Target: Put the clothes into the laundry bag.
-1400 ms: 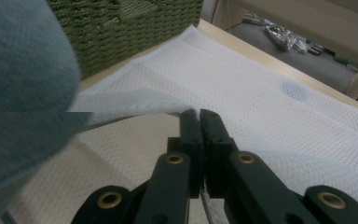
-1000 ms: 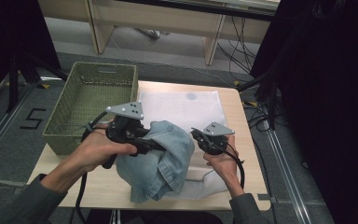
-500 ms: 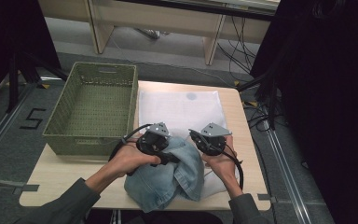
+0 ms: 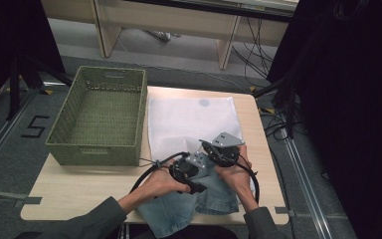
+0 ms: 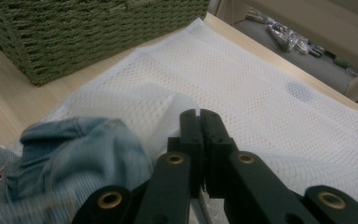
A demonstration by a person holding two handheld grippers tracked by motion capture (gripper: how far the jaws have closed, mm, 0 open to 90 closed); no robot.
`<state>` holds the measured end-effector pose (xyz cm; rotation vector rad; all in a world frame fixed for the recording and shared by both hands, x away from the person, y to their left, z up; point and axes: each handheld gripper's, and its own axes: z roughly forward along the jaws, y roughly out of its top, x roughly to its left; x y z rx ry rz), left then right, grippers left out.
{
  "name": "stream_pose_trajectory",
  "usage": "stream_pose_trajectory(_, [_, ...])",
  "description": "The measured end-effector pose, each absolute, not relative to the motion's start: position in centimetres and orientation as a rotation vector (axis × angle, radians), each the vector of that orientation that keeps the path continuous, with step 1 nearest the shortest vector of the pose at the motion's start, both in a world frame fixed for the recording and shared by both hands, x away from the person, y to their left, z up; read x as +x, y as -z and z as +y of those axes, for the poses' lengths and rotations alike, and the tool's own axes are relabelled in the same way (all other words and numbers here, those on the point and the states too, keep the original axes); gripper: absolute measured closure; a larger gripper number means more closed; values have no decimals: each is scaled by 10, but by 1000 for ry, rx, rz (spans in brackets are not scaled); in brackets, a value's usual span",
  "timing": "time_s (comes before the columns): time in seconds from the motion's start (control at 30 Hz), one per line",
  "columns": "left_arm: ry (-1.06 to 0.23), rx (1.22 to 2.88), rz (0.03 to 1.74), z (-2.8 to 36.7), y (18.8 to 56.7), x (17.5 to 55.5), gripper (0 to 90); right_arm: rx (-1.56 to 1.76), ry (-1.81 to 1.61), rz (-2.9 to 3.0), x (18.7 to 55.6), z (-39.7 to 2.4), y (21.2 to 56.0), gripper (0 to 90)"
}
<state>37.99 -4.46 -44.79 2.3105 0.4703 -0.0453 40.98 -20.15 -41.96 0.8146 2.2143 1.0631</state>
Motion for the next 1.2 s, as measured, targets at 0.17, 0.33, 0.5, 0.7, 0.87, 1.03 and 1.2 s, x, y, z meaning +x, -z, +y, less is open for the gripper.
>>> stream_pose_trajectory(0.17, [59,2285,515,-52,452,385,472,810,-1058,2231,409,-200,421,896])
stream_pose_trajectory(0.33, [96,2202,547,-34,423,382,241,842,-1080,2217,409,-203,420,896])
stream_pose_trajectory(0.5, [75,2107,580,2,394,389,194,837,-1079,2215,409,-204,419,896])
stream_pose_trajectory(0.7, [-37,2106,734,31,404,415,283,827,-1074,2222,409,-203,419,896])
stream_pose_trajectory(0.87, [4,2183,788,20,444,433,362,834,-1069,2215,408,-201,419,896])
stream_pose_trajectory(1.03, [41,2160,768,18,452,432,641,814,-1068,2230,409,-201,420,896])
stream_pose_trajectory(1.2, [-8,2148,677,8,434,415,715,815,-1081,2214,409,-200,418,896])
